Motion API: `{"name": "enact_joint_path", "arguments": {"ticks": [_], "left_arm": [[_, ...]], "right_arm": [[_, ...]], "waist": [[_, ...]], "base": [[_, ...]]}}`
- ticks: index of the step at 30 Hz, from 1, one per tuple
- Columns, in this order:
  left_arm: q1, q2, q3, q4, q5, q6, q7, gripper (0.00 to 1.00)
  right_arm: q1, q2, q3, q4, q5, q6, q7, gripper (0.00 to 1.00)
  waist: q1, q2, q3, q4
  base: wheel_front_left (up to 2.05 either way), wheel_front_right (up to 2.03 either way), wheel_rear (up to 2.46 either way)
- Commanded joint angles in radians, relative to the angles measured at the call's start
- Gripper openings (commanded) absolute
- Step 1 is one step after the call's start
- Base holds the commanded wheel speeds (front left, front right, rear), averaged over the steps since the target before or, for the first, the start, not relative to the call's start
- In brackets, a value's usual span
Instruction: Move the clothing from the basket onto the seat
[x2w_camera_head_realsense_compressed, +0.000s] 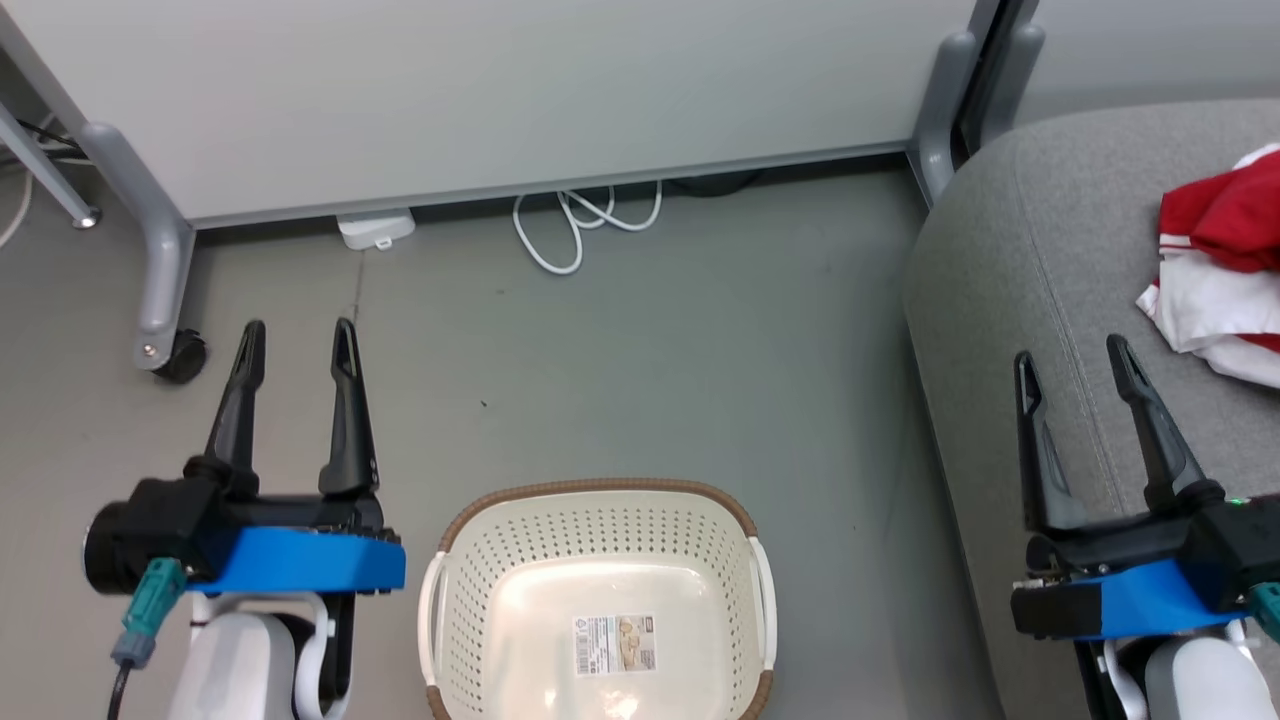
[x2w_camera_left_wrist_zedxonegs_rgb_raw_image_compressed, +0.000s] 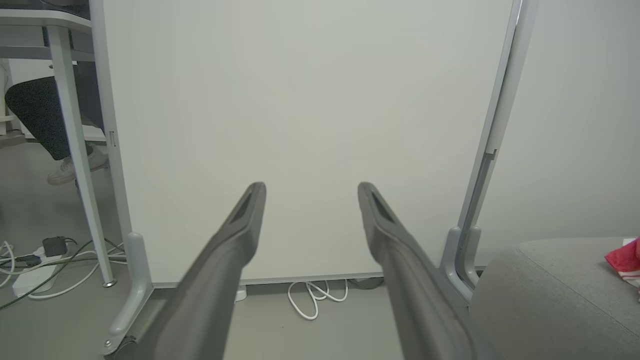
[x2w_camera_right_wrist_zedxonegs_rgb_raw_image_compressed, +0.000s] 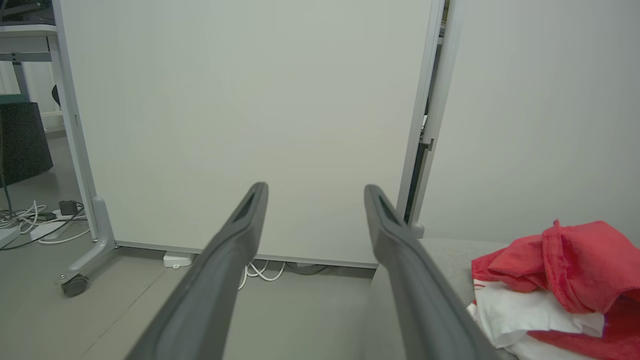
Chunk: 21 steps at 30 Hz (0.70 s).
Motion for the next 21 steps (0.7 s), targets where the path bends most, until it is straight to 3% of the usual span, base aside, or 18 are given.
{"name": "enact_joint_path", "arguments": {"ticks": [1,21], "left_arm": [[0.021,-0.006,0.008,0.003,0.011,-0.007,-0.003,1.0],[0.13,-0.05,0.051,0.056,0.049,-0.037,-0.003,1.0]], "right_arm": [[0.022,0.005,-0.001,0.008,0.002,0.0,-0.003,1.0],[0.089,0.013,0.02,0.108,0.038,0.0,-0.003,1.0]], "waist": [[0.0002,-0.0001,-0.024,0.016],[0.0002,-0.0001,-0.115,0.028]], "base": [[0.0,0.0,0.0],[0.0,0.0,0.0]]}}
